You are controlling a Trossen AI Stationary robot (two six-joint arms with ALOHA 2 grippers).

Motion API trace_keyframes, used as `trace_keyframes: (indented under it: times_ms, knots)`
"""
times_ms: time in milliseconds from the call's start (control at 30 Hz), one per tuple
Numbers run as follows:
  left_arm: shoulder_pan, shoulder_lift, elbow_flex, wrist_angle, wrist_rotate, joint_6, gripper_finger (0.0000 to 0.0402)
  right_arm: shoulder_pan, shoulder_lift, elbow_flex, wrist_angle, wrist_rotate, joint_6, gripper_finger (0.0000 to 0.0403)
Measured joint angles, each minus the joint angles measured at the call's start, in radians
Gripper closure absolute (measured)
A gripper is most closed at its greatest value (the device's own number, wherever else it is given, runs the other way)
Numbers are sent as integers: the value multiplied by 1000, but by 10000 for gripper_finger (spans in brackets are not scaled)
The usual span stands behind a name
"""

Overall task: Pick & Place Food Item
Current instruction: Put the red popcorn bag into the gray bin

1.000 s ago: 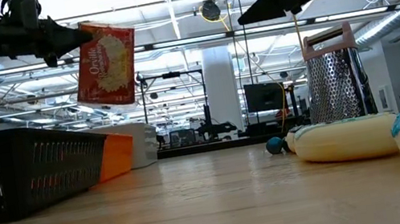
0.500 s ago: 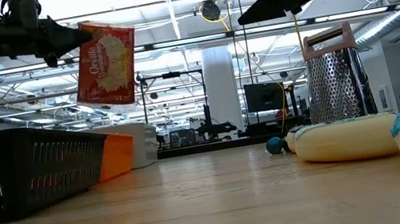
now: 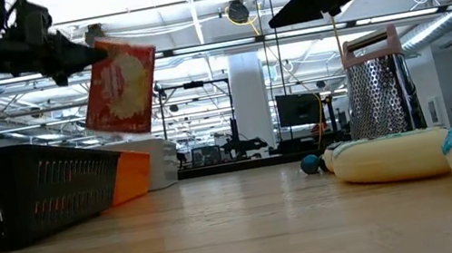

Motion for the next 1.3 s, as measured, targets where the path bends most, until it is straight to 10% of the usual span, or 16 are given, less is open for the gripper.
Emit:
trace_keyframes:
  times_ms: [267, 633, 1300]
  knots:
    - [20, 85, -175, 340, -9, -30, 388, 0, 0, 0, 0, 0, 7, 385]
    - [35, 158, -211, 363, -14, 6, 376, -13, 0, 0, 0, 0, 13, 385]
    - [30, 250, -210, 358, -324, 143, 357, -14, 0, 0, -5, 0, 23, 385]
